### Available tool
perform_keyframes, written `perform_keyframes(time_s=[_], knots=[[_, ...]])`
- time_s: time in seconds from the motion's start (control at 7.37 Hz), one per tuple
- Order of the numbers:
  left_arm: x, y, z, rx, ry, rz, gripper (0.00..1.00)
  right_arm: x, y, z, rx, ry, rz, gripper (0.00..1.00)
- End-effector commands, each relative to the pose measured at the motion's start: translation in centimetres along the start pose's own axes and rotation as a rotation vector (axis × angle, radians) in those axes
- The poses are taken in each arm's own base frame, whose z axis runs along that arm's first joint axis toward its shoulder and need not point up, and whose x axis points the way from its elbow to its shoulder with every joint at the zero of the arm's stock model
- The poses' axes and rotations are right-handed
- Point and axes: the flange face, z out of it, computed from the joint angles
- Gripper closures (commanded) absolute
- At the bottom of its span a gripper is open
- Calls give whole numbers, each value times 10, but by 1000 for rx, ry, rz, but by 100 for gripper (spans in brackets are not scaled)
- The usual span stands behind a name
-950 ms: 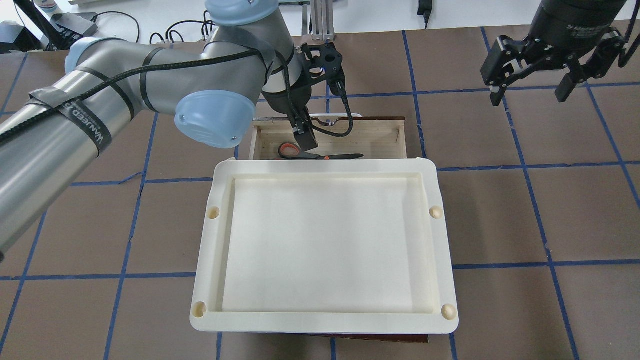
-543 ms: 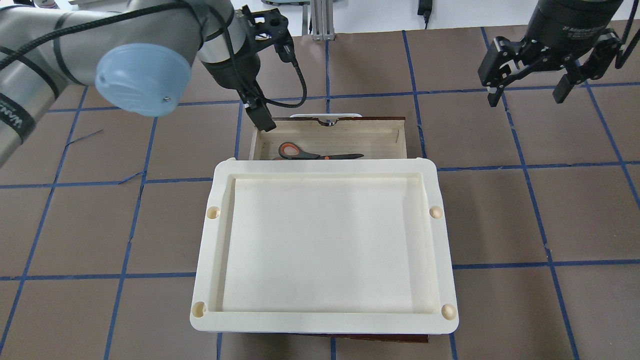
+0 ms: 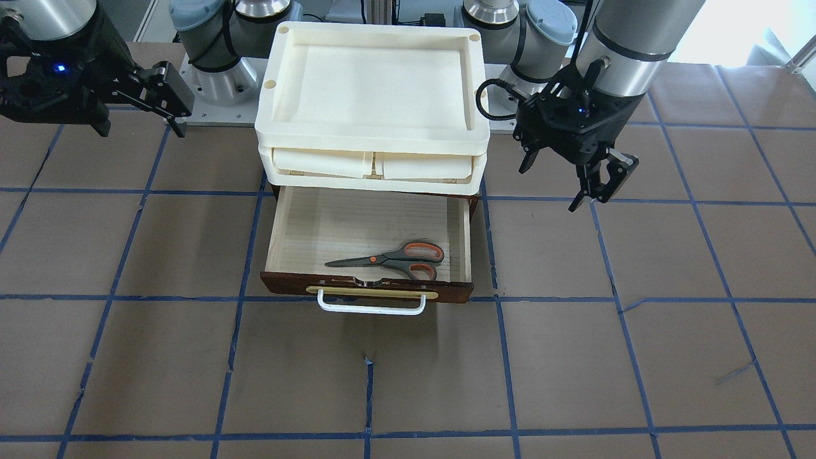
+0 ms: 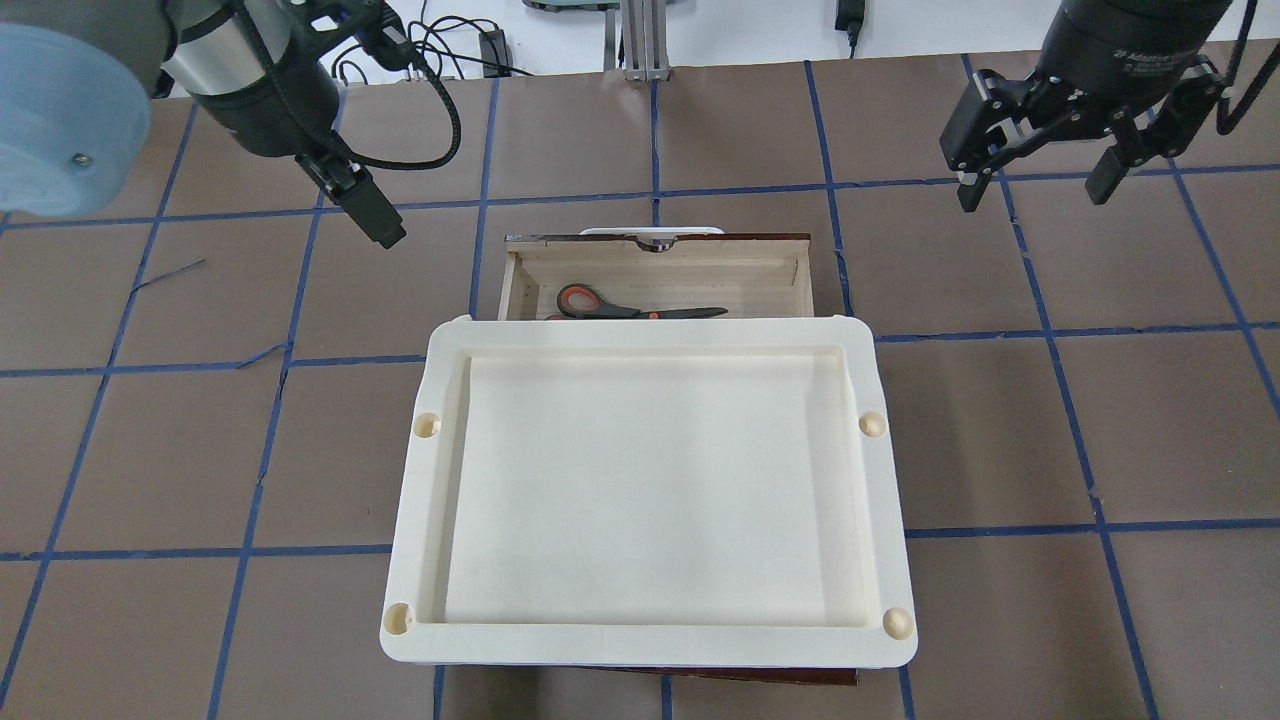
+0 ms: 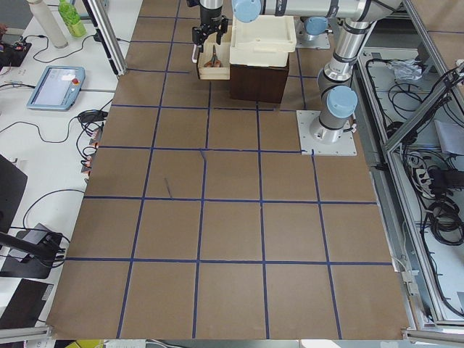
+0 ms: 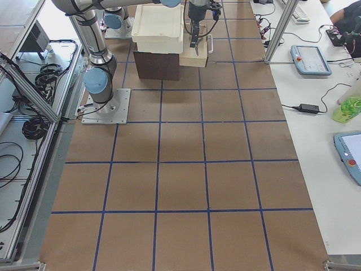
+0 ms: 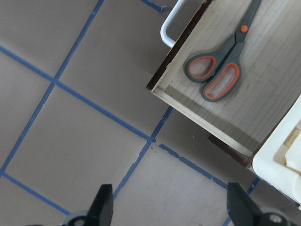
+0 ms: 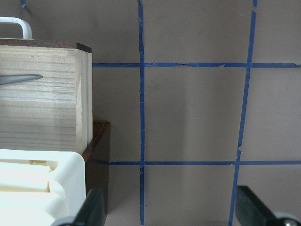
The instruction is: Place scissors in drawer with both arms
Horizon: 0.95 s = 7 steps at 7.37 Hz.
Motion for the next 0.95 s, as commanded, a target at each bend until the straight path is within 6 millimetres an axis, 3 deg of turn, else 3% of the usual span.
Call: perform_keyframes(time_s=[0.0,0.27,0.54,0.81], knots=[[5,20,-14,-41,-30,-426,13,-3,0,2,-4,-24,-24,0],[16,33,-24,-79,-18,-717,4,-3,0,3,-6,-24,-15,0],[3,51,-32,-158,-81,-764,2,-3,0,4,-7,-25,-21,0],[-2,56,-33,-133,-29,-797,2,-3,1,5,-13,-25,-12,0]])
